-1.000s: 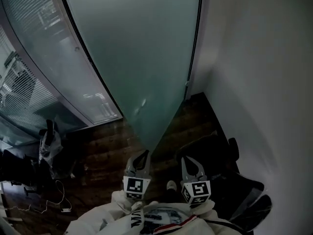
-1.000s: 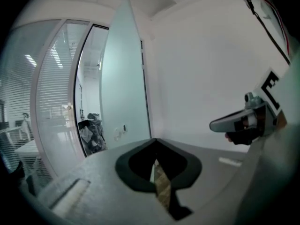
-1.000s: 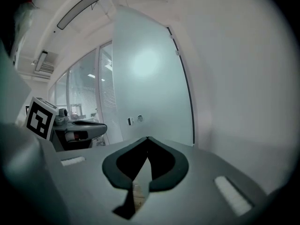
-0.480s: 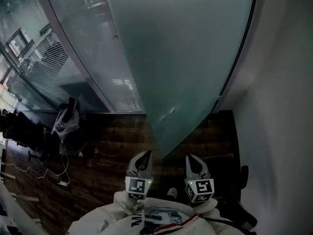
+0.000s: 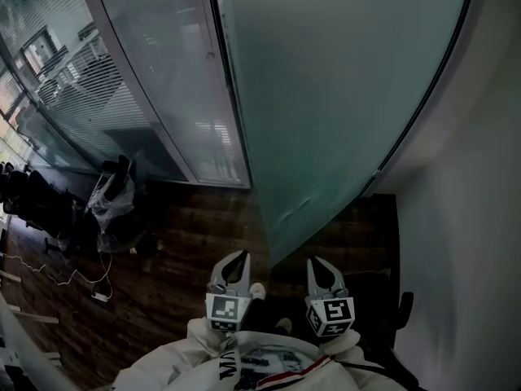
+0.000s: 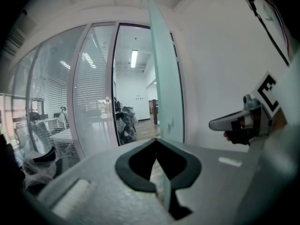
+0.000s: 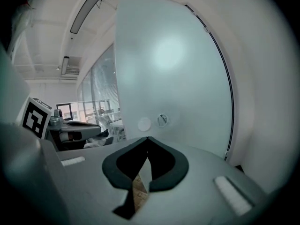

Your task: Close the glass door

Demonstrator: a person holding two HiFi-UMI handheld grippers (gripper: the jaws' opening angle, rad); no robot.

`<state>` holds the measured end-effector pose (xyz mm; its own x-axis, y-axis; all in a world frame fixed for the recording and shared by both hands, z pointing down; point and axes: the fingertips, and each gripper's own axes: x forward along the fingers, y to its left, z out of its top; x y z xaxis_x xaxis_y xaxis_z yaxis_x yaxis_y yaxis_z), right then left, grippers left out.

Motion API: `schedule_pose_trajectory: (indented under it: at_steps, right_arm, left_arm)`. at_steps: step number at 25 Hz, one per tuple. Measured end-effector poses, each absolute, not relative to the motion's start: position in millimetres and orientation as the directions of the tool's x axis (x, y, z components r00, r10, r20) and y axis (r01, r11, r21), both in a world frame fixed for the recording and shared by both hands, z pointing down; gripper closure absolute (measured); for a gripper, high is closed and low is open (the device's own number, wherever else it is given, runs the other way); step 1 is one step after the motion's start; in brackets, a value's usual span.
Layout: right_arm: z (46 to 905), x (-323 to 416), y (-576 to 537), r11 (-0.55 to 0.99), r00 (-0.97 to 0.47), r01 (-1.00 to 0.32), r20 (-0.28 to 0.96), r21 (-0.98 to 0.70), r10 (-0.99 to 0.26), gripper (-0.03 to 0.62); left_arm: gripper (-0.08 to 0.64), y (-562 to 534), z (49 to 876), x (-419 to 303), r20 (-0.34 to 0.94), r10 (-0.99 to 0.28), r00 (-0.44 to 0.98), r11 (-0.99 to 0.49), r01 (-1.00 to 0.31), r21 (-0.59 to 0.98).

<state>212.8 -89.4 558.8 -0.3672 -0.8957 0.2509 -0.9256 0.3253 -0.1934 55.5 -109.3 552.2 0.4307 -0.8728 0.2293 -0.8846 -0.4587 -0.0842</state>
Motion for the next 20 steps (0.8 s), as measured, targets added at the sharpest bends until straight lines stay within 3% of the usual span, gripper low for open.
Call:
schedule_pose_trajectory:
  at_steps: [15, 18, 20]
  right_arm:
    - [574, 199, -178, 0.337, -0.373, -0.927, 0.316, -0.164, -0.872, 0.58]
    - [580, 191, -185, 0.38, -0.41, -0.912, 0.339, -0.153, -0.847, 0.458]
    - [585, 190, -191, 0.398, -0.42, -0.907, 0.351, -0.136, -0.837, 0.441]
  left_arm:
    - [0.558, -210, 550, 46, 0.23, -0.843, 0.486, -0.514, -0.854, -0.079]
    - [0.558, -216, 550, 46, 0.232, -0.839, 0.492, -0.52, -0.851, -0.076]
    - [0.558, -220, 551, 45, 0.232, -0.838, 0.494, -0.522, -0.85, -0.075]
